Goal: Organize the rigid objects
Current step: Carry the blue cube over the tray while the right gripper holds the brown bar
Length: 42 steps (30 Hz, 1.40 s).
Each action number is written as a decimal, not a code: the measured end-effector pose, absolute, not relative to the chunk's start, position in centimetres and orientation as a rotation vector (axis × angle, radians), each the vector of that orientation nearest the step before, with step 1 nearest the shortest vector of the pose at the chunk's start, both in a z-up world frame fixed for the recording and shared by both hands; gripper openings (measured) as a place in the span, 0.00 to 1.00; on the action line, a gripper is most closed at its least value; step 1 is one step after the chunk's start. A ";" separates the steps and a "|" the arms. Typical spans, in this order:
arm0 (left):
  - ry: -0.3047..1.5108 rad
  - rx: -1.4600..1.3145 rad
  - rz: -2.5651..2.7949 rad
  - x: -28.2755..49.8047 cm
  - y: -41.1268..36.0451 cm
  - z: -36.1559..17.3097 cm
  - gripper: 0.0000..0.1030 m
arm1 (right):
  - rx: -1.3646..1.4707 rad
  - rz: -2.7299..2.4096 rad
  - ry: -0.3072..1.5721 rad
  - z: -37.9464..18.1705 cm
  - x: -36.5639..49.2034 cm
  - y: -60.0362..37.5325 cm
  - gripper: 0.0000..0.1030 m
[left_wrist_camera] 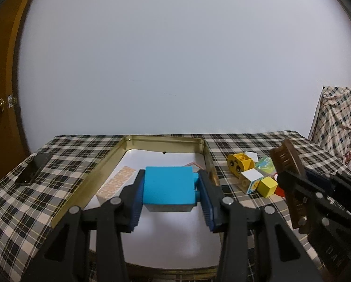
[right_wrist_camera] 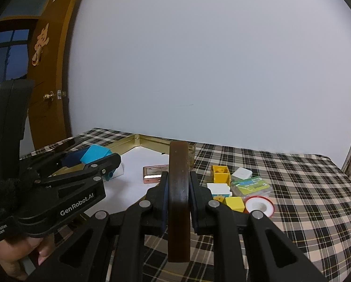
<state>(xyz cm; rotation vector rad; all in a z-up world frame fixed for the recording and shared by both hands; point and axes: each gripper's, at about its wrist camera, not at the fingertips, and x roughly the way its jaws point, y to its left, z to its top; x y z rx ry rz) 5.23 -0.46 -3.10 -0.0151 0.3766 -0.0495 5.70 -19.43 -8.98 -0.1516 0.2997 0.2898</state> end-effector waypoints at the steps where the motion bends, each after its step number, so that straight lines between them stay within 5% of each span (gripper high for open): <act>1: 0.376 -0.016 -0.047 5.2 -0.3 -3.1 0.41 | -0.156 0.294 0.300 -9.0 5.7 -19.2 0.17; 42: 0.416 -0.038 0.025 5.9 4.5 -3.4 0.41 | -0.214 0.410 0.357 -9.8 7.4 -14.3 0.17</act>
